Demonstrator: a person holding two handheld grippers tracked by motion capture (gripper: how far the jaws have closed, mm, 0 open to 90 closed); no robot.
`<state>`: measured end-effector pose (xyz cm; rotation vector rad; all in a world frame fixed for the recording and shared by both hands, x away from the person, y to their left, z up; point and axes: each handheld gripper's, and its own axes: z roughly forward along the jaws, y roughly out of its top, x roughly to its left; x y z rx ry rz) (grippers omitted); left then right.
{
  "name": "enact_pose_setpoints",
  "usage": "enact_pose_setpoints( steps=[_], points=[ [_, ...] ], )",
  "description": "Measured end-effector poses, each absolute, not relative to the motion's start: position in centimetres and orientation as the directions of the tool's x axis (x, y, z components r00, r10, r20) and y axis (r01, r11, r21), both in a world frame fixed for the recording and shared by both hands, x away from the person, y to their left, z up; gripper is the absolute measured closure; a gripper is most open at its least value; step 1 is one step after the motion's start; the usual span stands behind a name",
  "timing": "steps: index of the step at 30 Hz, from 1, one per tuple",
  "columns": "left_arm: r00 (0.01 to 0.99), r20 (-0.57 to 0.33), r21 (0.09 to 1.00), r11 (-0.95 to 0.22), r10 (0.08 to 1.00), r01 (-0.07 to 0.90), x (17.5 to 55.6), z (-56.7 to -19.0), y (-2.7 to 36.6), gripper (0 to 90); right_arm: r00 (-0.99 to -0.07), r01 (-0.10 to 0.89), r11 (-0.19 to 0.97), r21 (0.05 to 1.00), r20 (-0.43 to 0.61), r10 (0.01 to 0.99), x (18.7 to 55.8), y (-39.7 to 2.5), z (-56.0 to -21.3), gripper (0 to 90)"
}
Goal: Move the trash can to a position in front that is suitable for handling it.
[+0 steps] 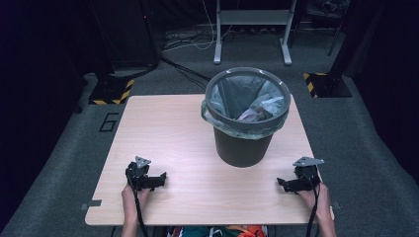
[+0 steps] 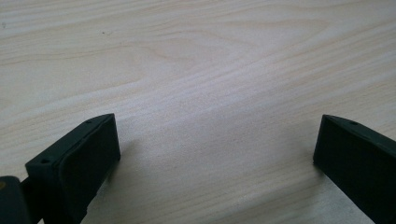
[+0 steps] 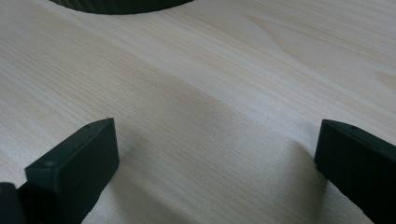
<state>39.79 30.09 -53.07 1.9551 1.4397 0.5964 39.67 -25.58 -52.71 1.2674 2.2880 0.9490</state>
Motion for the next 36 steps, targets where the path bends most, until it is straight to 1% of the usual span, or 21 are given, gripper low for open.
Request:
enact_pose_setpoints(
  steps=[9, 11, 15, 25, 36],
  points=[
    [0.3, -0.009, 0.715, -0.203, 0.954, 0.668, 39.8, -53.1, 30.1, 0.4, -0.555, 0.592, 0.369, 0.716, 0.03, 0.832, 39.9, -25.5, -52.3, 0.0],
    [0.3, -0.009, 0.715, -0.204, 0.954, 0.668, 39.8, -53.1, 30.1, 0.4, -0.587, 0.572, 0.391, 0.721, 0.027, 0.809, 40.1, -24.6, -52.0, 0.0],
    [0.3, -0.009, 0.716, -0.204, 0.954, 0.668, 39.8, -53.1, 30.1, 0.4, -0.62, 0.537, 0.41, 0.737, 0.015, 0.784, 40.7, -23.4, -51.4, 0.0],
    [0.3, -0.009, 0.715, -0.204, 0.954, 0.668, 39.8, -53.1, 30.1, 0.4, -0.67, 0.472, 0.419, 0.776, 0.006, 0.742, 42.4, -20.3, -50.0, 0.0],
    [0.302, -0.008, 0.716, -0.206, 0.953, 0.667, 39.8, -53.1, 30.1, 0.4, -0.705, 0.412, 0.42, 0.809, -0.009, 0.709, 44.2, -19.8, -49.1, 0.0]
  ],
)
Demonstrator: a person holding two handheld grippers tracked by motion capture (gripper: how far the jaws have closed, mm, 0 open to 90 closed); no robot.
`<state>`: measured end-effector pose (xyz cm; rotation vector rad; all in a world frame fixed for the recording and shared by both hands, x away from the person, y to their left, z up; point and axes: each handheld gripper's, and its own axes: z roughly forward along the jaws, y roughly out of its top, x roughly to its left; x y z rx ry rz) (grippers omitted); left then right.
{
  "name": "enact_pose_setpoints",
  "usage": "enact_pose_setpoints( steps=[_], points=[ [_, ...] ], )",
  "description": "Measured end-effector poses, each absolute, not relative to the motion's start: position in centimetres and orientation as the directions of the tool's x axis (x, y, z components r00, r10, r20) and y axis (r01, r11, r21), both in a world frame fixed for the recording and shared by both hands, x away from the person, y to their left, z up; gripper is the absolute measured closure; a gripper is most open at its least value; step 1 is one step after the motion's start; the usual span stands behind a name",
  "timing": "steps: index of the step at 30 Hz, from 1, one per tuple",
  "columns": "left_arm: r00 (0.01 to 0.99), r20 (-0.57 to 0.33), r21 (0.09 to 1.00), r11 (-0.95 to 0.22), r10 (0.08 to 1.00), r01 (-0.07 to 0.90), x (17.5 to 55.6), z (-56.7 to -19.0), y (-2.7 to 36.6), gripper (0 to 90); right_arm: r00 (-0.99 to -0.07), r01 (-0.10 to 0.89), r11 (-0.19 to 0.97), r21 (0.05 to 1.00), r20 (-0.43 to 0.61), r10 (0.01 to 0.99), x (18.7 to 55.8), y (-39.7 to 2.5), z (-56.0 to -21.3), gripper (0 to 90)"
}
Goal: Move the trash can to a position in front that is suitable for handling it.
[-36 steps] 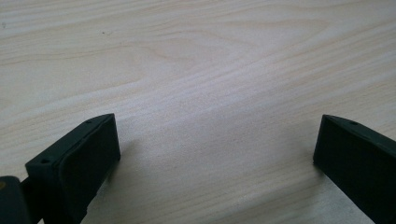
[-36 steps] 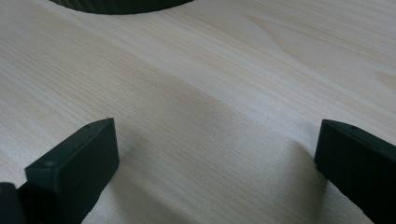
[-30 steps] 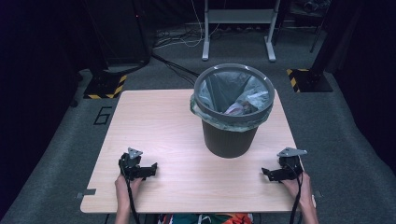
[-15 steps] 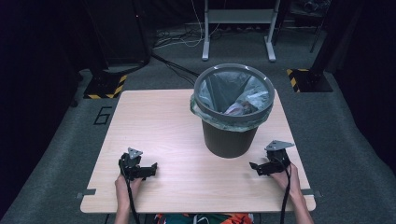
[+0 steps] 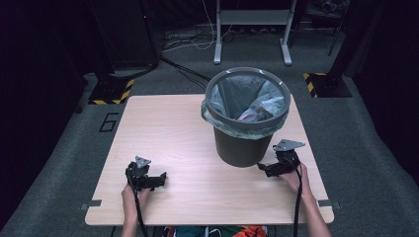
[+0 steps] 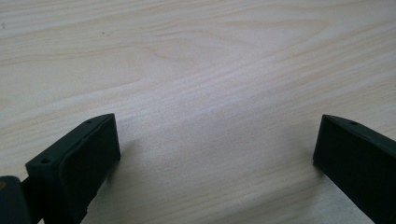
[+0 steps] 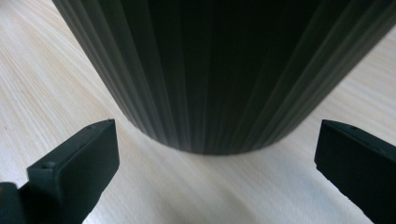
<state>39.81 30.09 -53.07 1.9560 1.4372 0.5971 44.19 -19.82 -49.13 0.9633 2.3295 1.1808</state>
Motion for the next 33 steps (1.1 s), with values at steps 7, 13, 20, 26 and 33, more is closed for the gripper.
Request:
enact_pose_setpoints(
  steps=[7, 13, 20, 26, 33],
  points=[
    [0.302, -0.007, 0.716, -0.206, 0.953, 0.667, 39.8, -53.1, 30.1, 0.4, -0.722, 0.387, 0.422, 0.82, -0.015, 0.692, 44.7, -19.3, -48.7, 0.0],
    [0.302, -0.007, 0.716, -0.206, 0.953, 0.667, 39.8, -53.1, 30.1, 0.4, -0.724, 0.383, 0.409, 0.828, -0.005, 0.69, 44.9, -19.4, -48.7, 0.0],
    [0.303, -0.007, 0.716, -0.207, 0.953, 0.667, 39.8, -53.1, 30.1, 0.4, -0.705, 0.383, 0.41, 0.828, -0.025, 0.708, 45.0, -18.8, -48.5, 0.0],
    [0.302, -0.007, 0.716, -0.206, 0.953, 0.667, 39.8, -53.1, 30.1, 0.4, -0.685, 0.395, 0.392, 0.831, -0.018, 0.728, 45.2, -18.4, -48.4, 0.0],
    [0.303, -0.008, 0.716, -0.206, 0.953, 0.667, 39.8, -53.1, 30.1, 0.5, -0.663, 0.401, 0.379, 0.834, -0.022, 0.749, 45.4, -17.2, -48.5, 0.0]
  ],
)
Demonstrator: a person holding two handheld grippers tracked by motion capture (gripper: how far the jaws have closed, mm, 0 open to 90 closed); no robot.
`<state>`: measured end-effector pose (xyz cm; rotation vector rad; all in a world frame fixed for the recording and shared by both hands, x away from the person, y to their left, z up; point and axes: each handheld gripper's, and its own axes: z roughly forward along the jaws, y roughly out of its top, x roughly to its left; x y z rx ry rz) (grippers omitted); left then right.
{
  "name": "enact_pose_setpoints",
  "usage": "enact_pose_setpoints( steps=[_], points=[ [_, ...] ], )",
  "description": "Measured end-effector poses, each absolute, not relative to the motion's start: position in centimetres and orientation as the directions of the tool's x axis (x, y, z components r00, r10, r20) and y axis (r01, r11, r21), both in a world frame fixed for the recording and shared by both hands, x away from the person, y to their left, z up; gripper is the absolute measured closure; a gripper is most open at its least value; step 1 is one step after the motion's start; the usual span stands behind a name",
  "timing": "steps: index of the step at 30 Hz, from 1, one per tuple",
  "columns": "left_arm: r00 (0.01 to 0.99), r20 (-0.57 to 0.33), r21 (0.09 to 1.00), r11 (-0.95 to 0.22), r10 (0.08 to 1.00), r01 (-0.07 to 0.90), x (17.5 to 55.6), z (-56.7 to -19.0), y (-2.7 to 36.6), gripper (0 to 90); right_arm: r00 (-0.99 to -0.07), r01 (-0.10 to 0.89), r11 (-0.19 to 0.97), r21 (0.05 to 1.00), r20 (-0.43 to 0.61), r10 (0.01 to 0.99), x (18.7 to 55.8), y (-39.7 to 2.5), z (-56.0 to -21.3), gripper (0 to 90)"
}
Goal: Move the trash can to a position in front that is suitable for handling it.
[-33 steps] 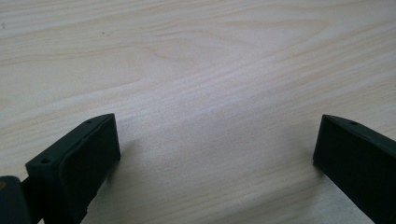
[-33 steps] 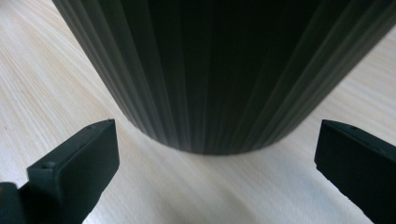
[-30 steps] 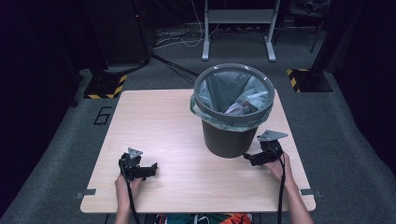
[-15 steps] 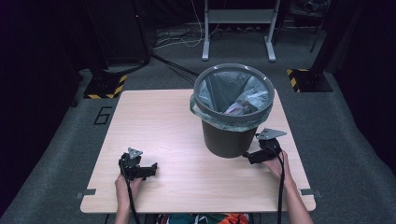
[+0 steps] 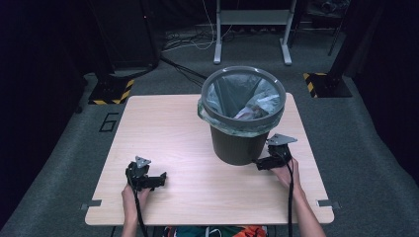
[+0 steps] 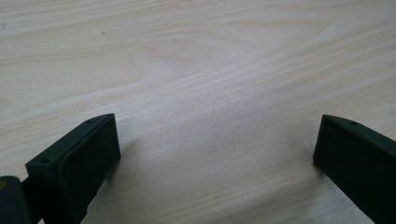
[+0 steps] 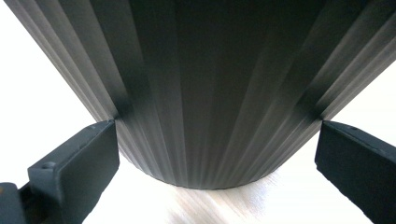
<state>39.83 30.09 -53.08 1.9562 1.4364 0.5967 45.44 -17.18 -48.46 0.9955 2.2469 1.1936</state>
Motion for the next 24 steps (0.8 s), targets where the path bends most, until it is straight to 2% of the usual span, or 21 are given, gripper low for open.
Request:
enact_pose_setpoints(
  steps=[24],
  points=[
    [0.307, -0.005, 0.717, -0.21, 0.952, 0.665, 39.9, -53.1, 30.1, 0.4, -0.638, 0.401, 0.359, 0.843, -0.024, 0.769, 46.6, -14.0, -48.0, 0.0]
  ],
)
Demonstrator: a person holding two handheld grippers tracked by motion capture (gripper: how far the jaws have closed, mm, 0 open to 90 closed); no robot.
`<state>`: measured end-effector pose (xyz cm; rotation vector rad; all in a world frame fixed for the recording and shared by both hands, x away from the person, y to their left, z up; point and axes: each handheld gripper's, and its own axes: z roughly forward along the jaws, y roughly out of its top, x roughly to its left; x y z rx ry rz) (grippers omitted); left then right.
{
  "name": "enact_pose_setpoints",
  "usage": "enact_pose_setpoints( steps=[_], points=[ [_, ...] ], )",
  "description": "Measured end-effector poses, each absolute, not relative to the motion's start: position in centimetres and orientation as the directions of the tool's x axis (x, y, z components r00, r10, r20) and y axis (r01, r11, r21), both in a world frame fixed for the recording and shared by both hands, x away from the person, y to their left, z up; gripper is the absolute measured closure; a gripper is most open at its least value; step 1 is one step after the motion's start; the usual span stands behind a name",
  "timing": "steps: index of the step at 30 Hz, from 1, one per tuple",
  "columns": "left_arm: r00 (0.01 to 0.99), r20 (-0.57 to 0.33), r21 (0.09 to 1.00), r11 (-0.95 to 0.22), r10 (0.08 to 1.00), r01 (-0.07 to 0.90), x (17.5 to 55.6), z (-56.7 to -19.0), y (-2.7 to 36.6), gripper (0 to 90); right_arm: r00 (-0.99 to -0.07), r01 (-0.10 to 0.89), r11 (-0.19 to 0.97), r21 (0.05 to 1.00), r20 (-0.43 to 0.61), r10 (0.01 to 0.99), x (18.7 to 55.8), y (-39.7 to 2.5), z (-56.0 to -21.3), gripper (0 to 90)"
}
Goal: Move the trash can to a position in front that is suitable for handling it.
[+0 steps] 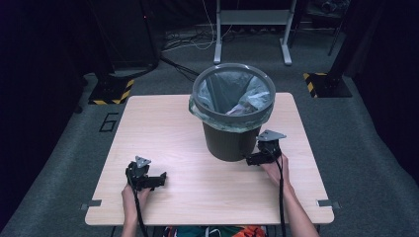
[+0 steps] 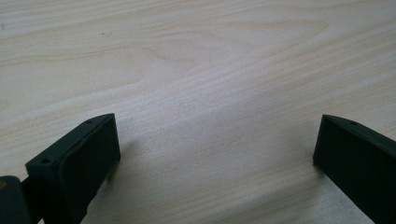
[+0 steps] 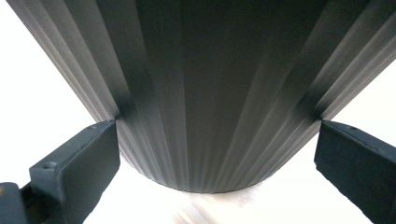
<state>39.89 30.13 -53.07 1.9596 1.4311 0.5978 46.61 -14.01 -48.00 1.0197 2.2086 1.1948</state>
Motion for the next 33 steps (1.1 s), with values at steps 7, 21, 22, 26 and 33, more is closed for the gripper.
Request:
enact_pose_setpoints(
  steps=[7, 21, 22, 26, 33],
  points=[
    [0.306, -0.006, 0.716, -0.21, 0.952, 0.665, 39.9, -53.1, 30.1, 0.4, -0.641, 0.406, 0.349, 0.844, -0.009, 0.768, 47.4, -13.2, -47.9, 0.0],
    [0.308, -0.005, 0.717, -0.211, 0.951, 0.664, 39.9, -53.1, 30.1, 0.4, -0.64, 0.407, 0.348, 0.844, -0.008, 0.768, 48.5, -11.7, -47.8, 0.0],
    [0.308, -0.005, 0.717, -0.211, 0.951, 0.664, 39.9, -53.1, 30.1, 0.4, -0.64, 0.407, 0.348, 0.844, -0.008, 0.768, 48.5, -11.7, -47.8, 0.0],
    [0.309, -0.005, 0.717, -0.212, 0.951, 0.664, 39.9, -53.1, 30.1, 0.4, -0.633, 0.41, 0.344, 0.845, -0.009, 0.774, 49.1, -10.8, -47.7, 0.0],
    [0.309, -0.005, 0.717, -0.212, 0.951, 0.664, 39.9, -53.1, 30.1, 0.4, -0.631, 0.419, 0.337, 0.843, 0.003, 0.776, 49.7, -9.9, -47.6, 0.0]
  ],
)
